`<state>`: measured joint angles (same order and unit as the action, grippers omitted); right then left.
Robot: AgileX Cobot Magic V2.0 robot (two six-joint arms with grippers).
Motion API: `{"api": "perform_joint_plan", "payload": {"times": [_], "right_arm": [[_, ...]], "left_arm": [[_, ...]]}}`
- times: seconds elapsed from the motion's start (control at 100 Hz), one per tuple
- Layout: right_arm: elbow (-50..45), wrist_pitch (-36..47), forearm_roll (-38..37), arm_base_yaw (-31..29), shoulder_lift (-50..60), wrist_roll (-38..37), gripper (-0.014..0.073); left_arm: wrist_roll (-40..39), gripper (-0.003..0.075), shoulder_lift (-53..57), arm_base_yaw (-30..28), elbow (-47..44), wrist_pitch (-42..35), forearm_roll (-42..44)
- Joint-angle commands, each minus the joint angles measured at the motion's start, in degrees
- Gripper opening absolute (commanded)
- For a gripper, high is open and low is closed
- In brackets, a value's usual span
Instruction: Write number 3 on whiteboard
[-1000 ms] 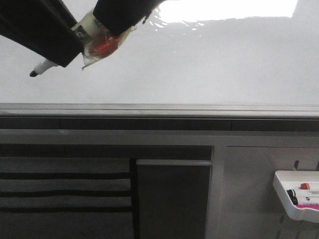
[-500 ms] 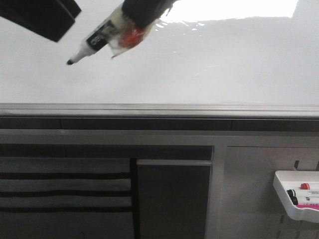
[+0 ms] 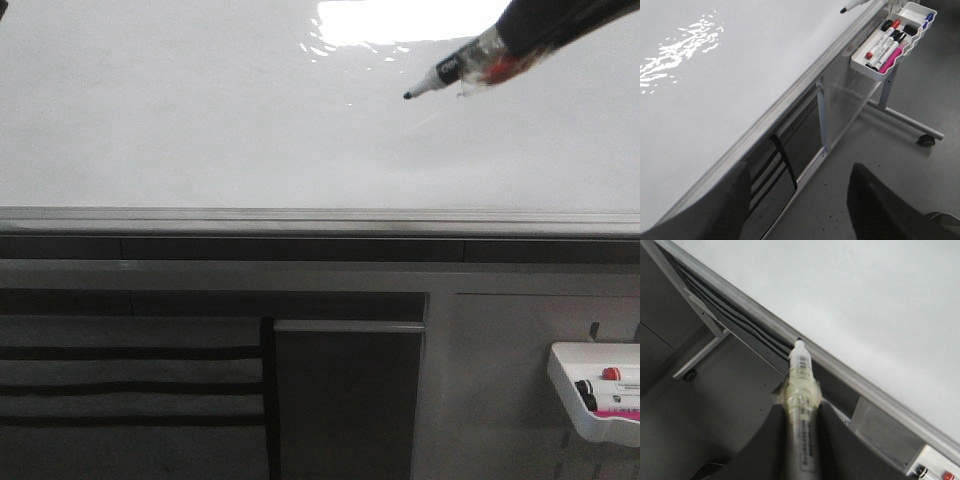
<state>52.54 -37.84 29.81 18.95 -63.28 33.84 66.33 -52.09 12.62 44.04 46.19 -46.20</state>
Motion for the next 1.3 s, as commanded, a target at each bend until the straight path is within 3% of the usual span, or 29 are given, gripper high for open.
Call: {"api": "perform_joint_plan", "payload": {"times": [0.0,0.29,0.65,0.81,1.11,1.29], "right_arm": [[0.4,3.0,2.1,-0.4,1.1,-0.4,0.0029],[3.3,6.4,2.9,-0.4,-2.2,-0.4,0.0029],[23.2,-7.6,-0.9,-0.2,-15.9,-0.2,0.0029],[29.4,-7.8,-3.6,0.3,-21.2,-0.1,0.0029],[31.4,-2.7,-8.1,-1.0,-23.6,-2.8,0.0029],[29.2,-9.5,-10.5,-4.4,-22.5,-3.8,0.0029]], "left_arm": [[-0.8,0.0399,0.5,-0.3,1.2,-3.3,-3.5],[-0.8,0.0399,0.5,-0.3,1.2,-2.3,-3.5],[-0.8,0.0399,0.5,-0.3,1.2,-2.3,-3.5],[-0.8,0.0399,0.5,-0.3,1.2,-2.3,-3.5],[-0.8,0.0399,0.5,-0.3,1.2,-2.3,-3.5],[-0.8,0.0399,0.5,-0.3,1.2,-2.3,-3.5]]}}
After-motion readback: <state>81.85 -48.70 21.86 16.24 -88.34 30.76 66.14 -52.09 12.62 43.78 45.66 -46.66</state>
